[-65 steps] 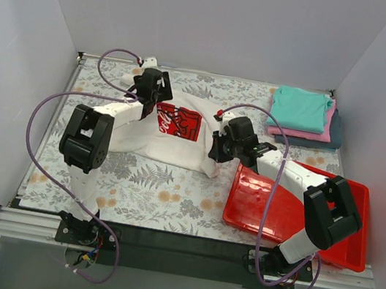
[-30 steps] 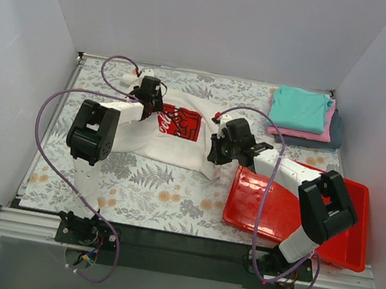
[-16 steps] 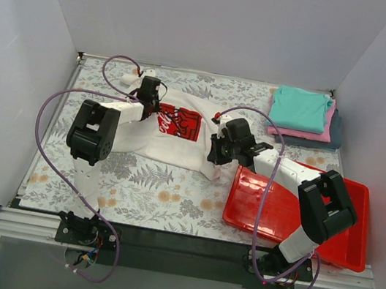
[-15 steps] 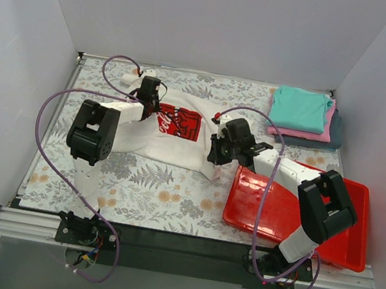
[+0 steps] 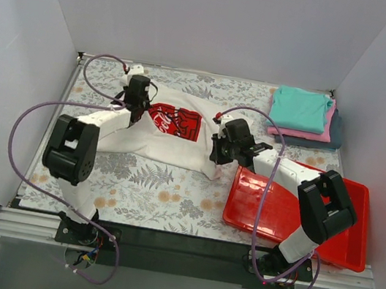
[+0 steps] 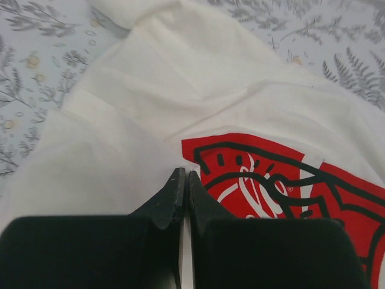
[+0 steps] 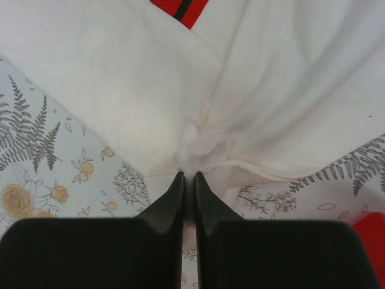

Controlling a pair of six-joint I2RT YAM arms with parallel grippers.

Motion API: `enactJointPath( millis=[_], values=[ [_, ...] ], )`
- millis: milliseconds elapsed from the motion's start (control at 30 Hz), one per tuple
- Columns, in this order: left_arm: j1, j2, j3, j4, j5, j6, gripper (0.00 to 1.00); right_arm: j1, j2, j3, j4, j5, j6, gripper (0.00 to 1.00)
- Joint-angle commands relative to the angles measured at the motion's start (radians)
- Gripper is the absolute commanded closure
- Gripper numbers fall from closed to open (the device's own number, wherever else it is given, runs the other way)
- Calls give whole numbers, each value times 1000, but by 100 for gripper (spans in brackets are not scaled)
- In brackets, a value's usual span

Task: Fold and stack the t-shirts
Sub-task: Flatten the tshirt out

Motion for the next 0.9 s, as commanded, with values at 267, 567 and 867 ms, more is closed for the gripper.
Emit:
enactJointPath(
  millis=[267, 567, 867],
  values=[
    [252, -488, -352, 52, -78, -47, 100, -21, -35, 48, -48, 188, 8, 99],
    [327, -467, -376, 58, -42, -56, 100, 25, -65, 82, -100, 263, 10, 84],
    [346, -450, -380, 67, -8, -64, 100, 124, -145, 81, -186, 350, 19, 66]
  ],
)
